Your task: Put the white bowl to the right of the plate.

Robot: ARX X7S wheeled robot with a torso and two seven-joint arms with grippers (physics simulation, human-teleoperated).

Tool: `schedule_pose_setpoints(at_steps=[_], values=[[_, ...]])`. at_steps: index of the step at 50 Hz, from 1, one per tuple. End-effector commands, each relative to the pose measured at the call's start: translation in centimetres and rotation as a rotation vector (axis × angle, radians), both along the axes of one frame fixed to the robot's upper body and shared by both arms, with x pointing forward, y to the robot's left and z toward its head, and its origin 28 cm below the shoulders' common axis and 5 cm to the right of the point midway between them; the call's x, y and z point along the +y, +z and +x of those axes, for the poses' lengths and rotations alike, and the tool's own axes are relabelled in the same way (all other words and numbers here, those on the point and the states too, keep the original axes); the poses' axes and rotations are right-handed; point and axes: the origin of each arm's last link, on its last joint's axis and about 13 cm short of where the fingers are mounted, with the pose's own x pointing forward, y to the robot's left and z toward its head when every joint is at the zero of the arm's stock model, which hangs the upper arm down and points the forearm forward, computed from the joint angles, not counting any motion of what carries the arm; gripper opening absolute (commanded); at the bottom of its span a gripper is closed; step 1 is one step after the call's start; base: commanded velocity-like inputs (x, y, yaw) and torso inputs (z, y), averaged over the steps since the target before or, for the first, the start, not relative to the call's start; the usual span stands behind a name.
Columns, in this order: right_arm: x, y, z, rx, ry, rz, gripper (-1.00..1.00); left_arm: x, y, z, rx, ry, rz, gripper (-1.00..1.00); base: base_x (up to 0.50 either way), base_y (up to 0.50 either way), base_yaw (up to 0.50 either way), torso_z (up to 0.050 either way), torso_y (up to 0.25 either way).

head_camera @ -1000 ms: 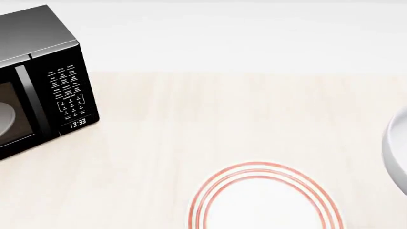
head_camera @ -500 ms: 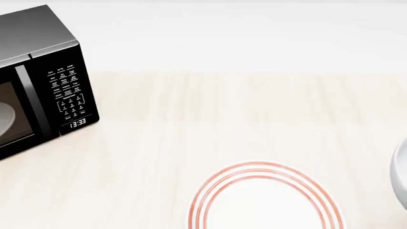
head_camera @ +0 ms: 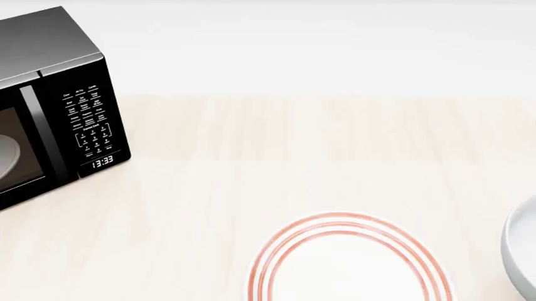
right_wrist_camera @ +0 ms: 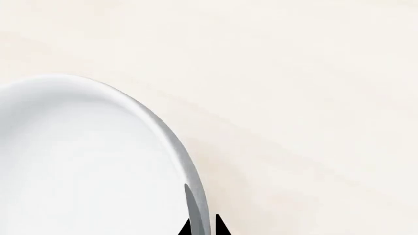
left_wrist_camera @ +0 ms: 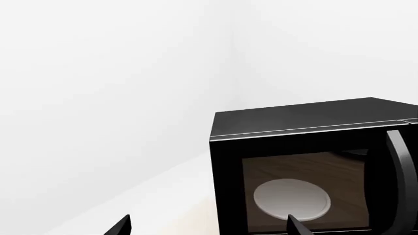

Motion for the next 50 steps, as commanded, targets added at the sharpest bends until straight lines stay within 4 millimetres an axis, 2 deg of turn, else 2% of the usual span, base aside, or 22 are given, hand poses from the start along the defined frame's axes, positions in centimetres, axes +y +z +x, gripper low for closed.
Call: schedule_pose_setpoints(at_steps=[1, 24, 25, 37, 42, 47, 50], values=[[-0.1, -0.2, 0.3, -0.014, 0.006, -0.007, -1.0, 0.0, 0.0, -0.1, -0.002, 0.0, 0.001, 1.0, 0.0, 0.0, 0.0, 0.0, 0.0], [-0.4, -0.6, 0.1, -0.019, -0.002, -0.028, -1.0, -0.1, 0.0, 0.0, -0.001, -0.002, 0.006, 1.0, 0.0, 0.0, 0.0, 0.0, 0.0], [-0.4, -0.6, 0.1, -0.014, -0.001, -0.031, 1.0, -0.1, 0.0, 0.0, -0.001, -0.003, 0.006, 1.0, 0.0, 0.0, 0.0, 0.0, 0.0], [-0.3, -0.4, 0.1, -0.02, 0.001, -0.032, 1.0, -0.1, 0.0, 0.0, -0.001, -0.002, 0.006, 1.0, 0.0, 0.0, 0.0, 0.0, 0.0], [-0.4, 0.3, -0.1, -0.045, -0.028, -0.089, 1.0, -0.2, 0.0, 0.0, -0.001, -0.004, 0.009, 1.0, 0.0, 0.0, 0.0, 0.0, 0.0], [0.6, 3.1, -1.6, -0.108, -0.084, -0.29, 1.0, -0.2, 0.0, -0.1, -0.002, -0.008, 0.01, 1.0, 0.0, 0.0, 0.0, 0.0, 0.0], [2.1, 5.5, -2.9, -0.175, -0.109, -0.465, 1.0, -0.2, 0.0, -0.1, -0.002, -0.01, 0.012, 1.0, 0.0, 0.0, 0.0, 0.0, 0.0]])
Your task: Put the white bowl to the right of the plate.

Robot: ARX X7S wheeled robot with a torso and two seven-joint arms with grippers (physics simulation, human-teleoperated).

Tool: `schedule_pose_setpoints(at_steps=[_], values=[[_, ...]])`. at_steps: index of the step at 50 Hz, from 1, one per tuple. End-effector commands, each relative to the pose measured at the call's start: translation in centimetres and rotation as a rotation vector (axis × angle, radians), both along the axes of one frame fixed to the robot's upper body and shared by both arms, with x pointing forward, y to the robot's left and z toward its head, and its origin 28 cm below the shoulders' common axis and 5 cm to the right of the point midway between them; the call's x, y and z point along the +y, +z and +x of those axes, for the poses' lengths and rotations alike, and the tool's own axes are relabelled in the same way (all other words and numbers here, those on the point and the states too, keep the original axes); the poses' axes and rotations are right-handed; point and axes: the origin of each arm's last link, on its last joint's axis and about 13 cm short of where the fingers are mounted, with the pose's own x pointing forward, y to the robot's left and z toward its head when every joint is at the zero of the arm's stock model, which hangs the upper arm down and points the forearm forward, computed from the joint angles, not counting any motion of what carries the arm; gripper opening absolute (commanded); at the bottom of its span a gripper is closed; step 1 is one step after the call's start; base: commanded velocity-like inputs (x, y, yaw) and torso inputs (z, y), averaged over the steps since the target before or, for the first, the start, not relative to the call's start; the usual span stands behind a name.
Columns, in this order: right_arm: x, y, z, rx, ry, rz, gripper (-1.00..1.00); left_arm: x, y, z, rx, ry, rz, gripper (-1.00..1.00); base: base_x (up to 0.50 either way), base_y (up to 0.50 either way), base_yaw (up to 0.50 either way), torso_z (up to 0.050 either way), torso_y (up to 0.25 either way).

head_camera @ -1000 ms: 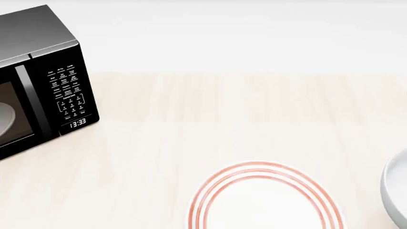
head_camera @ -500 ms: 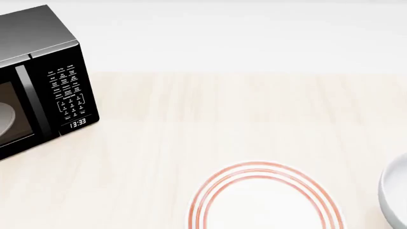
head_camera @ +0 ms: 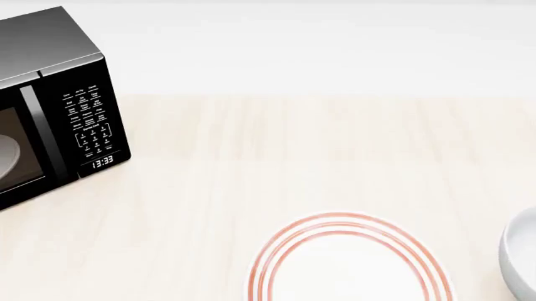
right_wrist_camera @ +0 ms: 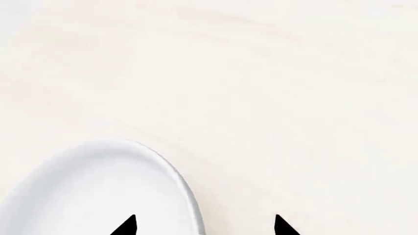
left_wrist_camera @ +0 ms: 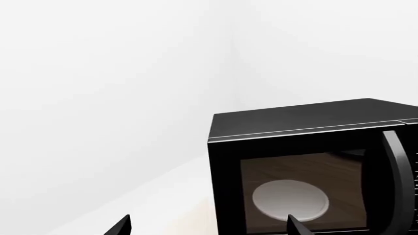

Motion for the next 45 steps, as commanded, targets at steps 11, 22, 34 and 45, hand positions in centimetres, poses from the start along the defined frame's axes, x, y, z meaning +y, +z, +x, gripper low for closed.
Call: schedule_pose_setpoints(at_steps=[11, 22, 34, 45], values=[[7.4, 8.6, -5.4, -0.332, 0.072, -0.567, 1.0, -0.5, 0.1, -0.4, -0.008, -0.035, 0.011, 1.0, 0.0, 0.0, 0.0, 0.0, 0.0], [14.2, 9.6, -9.8, -0.593, 0.184, -0.764, 1.0, -2.1, -0.1, -0.8, -0.018, -0.142, 0.047, 1.0, 0.0, 0.0, 0.0, 0.0, 0.0], [21.5, 2.9, -12.9, -0.706, 0.524, -0.842, 1.0, -5.6, -0.4, -2.3, -0.034, -0.373, 0.09, 1.0, 0.0, 0.0, 0.0, 0.0, 0.0], [25.0, -4.9, -14.4, -0.8, 0.654, -0.924, 1.0, -7.7, -1.2, -3.2, -0.095, -0.582, 0.031, 1.0, 0.0, 0.0, 0.0, 0.0, 0.0]])
